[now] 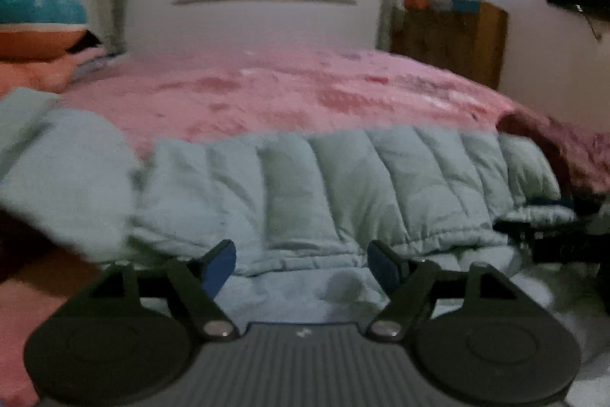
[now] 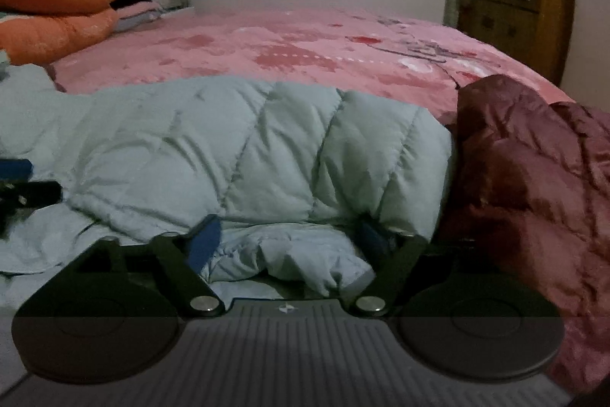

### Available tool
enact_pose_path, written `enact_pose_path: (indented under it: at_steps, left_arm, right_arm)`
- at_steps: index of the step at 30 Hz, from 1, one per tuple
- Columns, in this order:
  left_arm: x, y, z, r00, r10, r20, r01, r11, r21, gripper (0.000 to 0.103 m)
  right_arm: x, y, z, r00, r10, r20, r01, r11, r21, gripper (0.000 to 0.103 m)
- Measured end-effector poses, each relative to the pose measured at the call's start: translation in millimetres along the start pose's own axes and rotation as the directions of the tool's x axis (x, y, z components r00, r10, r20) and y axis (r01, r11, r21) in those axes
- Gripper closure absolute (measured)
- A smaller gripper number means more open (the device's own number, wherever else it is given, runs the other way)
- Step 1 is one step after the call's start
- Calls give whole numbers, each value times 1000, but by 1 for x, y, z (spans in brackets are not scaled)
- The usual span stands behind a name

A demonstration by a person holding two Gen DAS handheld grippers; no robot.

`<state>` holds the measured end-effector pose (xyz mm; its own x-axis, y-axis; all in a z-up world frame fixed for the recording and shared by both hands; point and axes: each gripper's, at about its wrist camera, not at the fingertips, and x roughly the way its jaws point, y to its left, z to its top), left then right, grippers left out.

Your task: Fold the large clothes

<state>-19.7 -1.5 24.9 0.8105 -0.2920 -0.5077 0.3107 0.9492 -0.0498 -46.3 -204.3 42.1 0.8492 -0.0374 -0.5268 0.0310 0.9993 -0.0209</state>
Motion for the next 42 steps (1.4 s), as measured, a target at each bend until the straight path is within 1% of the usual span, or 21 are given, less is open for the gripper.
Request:
enact_pose_path:
  at_steps: [2,4,6,8,12,16,17,18,21,23,25,26,27,32,34,37,38,39,40,42]
  left_arm:
    - [-21,16,0,999,28,15,-27,997,-74,23]
    - [-36,32,0,996,85,29,-80,988,-135,21]
    - [-50,51,-1,985,166,39,-156,970,-187,18]
    - [-59,71,-4,974,222,53,-204,952,-228,14]
    - [-63,109,-14,955,295,21,-276,914,-297,14]
    - [-60,132,-22,950,311,-10,-294,890,-350,14]
    - [-61,137,-22,950,314,-5,-294,886,-358,14]
    - [-63,138,-22,947,321,3,-298,881,-366,14]
    - [-69,151,-17,936,352,29,-310,859,-408,14]
    - [-74,162,-18,924,379,42,-322,836,-445,14]
    - [-79,173,-18,907,418,47,-349,809,-473,14]
    - [-81,181,-19,895,443,41,-368,789,-491,14]
    - [-80,187,-19,889,458,35,-378,773,-509,14]
    - [-83,219,-27,872,489,-10,-390,683,-617,14]
    - [-85,228,-29,867,497,-20,-394,662,-638,14]
    - [-89,238,-32,862,505,-34,-395,629,-669,14]
    - [-90,240,-33,863,503,-38,-392,622,-678,14]
    - [-91,242,-34,864,502,-41,-389,612,-688,14]
    - [-92,242,-35,863,503,-42,-388,608,-693,14]
    - [-93,243,-35,861,506,-44,-391,605,-694,14]
  right_arm:
    - [-11,3,0,1000,-14,4,14,1000,2,2]
    - [-24,6,0,1000,-26,9,26,1000,14,0]
    - [-38,11,1,999,-30,14,30,999,27,0]
    - [-53,19,4,1000,-17,18,16,999,43,0]
    - [-70,43,12,998,62,9,-62,994,94,0]
    - [-67,82,31,983,181,0,-180,976,118,0]
    - [-65,93,37,975,223,2,-222,967,122,0]
    - [-60,105,45,961,276,3,-274,953,127,0]
    - [-41,138,67,912,410,1,-405,902,150,0]
    - [-23,160,83,873,489,5,-482,859,170,0]
    - [-3,182,96,831,557,20,-550,815,181,0]
    - [9,189,102,818,575,22,-569,802,182,0]
    - [21,201,106,802,597,23,-590,785,191,0]
    - [76,241,112,735,678,11,-649,699,301,0]
    - [90,257,113,715,699,15,-664,672,329,0]
    - [103,278,114,689,724,24,-687,643,338,0]
    - [109,284,117,684,729,31,-694,636,337,0]
    - [106,287,118,683,729,36,-695,635,337,1]
    - [111,292,120,682,730,41,-697,632,339,1]
    - [116,297,122,673,738,53,-705,618,348,5]
